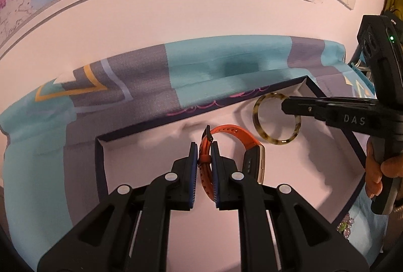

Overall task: Organize jewelry
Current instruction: 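Carry the watch band and bangle into the box lid and open both tools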

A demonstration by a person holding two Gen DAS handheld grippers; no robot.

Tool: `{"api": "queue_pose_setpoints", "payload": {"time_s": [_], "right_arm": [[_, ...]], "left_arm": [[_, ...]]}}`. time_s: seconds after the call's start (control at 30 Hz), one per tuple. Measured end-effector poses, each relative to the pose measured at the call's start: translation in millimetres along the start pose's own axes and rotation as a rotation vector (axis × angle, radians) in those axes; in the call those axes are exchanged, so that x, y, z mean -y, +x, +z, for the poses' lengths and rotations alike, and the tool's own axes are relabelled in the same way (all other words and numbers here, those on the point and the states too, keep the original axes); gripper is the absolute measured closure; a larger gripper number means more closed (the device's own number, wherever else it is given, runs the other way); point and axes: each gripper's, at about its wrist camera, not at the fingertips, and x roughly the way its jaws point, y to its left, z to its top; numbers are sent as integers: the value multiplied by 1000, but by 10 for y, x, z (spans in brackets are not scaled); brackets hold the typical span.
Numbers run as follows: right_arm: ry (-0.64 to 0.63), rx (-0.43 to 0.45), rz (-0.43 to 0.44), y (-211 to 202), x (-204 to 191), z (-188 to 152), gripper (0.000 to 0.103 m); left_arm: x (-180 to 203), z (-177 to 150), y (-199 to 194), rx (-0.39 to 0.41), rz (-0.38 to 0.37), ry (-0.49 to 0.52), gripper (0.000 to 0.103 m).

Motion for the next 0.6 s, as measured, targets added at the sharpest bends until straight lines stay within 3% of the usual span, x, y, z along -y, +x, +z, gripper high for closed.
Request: {"api": "queue_pose_setpoints", "payload": {"time_s": [0.23,0.43,0.6], "right_arm": [[23,-14,-25,54,35,47,94],[7,25,-28,-25,-4,2,87],[-41,61,7,-245,-91,-120,79]], "left_arm": [[39,133,103,-36,16,15,92],[38,175,195,-70,28,-6,90],[17,171,172,-53,24,-26,78]]}}
